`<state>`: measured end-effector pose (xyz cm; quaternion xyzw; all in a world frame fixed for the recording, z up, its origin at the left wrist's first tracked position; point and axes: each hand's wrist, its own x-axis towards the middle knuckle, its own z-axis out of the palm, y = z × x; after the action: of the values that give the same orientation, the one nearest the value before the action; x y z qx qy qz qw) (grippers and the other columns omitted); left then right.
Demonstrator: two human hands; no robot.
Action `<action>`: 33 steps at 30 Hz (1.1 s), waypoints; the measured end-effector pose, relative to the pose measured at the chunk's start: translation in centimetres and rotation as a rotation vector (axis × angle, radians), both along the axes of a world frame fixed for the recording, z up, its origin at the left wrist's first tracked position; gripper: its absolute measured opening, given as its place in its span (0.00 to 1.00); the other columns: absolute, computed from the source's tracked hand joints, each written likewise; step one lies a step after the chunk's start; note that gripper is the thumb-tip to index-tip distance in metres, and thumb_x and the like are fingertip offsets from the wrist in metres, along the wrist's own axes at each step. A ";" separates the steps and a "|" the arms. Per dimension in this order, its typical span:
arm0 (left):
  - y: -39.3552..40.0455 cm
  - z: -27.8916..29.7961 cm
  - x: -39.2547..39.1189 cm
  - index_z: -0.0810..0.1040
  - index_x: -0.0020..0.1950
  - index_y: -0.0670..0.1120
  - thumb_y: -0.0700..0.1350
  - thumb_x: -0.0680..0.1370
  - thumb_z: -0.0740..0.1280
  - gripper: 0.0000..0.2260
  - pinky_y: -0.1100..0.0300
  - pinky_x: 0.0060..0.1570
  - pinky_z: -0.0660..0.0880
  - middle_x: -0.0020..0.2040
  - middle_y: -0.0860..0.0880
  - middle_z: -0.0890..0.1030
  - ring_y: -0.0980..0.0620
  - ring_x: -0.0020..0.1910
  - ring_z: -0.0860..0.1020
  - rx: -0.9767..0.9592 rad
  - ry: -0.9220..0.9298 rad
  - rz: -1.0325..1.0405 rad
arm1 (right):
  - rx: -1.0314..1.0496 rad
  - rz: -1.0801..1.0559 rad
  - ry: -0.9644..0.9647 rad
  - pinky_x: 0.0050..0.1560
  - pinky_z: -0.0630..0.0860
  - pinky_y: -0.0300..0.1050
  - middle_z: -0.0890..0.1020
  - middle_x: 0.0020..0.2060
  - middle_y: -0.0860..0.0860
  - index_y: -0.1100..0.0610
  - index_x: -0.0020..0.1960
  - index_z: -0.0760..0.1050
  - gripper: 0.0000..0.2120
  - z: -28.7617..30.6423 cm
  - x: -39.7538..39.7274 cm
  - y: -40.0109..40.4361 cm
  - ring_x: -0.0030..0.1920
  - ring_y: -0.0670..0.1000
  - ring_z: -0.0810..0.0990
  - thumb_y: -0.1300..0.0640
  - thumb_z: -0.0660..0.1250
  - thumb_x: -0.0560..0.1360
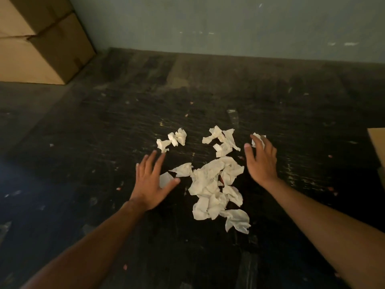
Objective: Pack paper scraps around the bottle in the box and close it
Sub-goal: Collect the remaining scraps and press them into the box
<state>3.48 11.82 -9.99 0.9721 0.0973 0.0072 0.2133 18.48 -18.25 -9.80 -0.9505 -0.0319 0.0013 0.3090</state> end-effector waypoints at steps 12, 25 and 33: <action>3.1 -2.9 10.2 0.40 0.79 0.55 0.74 0.72 0.50 0.42 0.38 0.74 0.41 0.80 0.50 0.42 0.44 0.78 0.43 -0.121 0.066 0.104 | -0.234 0.233 0.330 0.66 0.37 0.78 0.39 0.78 0.45 0.27 0.72 0.43 0.28 0.1 8.3 4.0 0.76 0.62 0.37 0.26 0.37 0.72; -0.5 -0.4 9.5 0.46 0.79 0.60 0.69 0.76 0.47 0.33 0.46 0.76 0.40 0.80 0.52 0.54 0.51 0.79 0.46 -0.155 0.238 -0.354 | -0.231 0.682 0.328 0.73 0.50 0.69 0.57 0.77 0.43 0.34 0.71 0.63 0.31 1.6 2.5 5.2 0.77 0.52 0.48 0.27 0.43 0.72; -2.5 3.0 2.1 0.31 0.75 0.61 0.81 0.62 0.52 0.52 0.41 0.74 0.36 0.79 0.51 0.33 0.45 0.77 0.33 0.036 0.189 -0.461 | -0.142 0.634 0.319 0.75 0.42 0.61 0.34 0.77 0.42 0.33 0.74 0.37 0.50 4.6 -6.2 -0.4 0.76 0.49 0.33 0.27 0.66 0.64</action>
<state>5.53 9.36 -6.97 0.9686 -0.1077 -0.1307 0.1820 12.27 -18.67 -5.19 -0.9003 -0.2764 0.2477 0.2275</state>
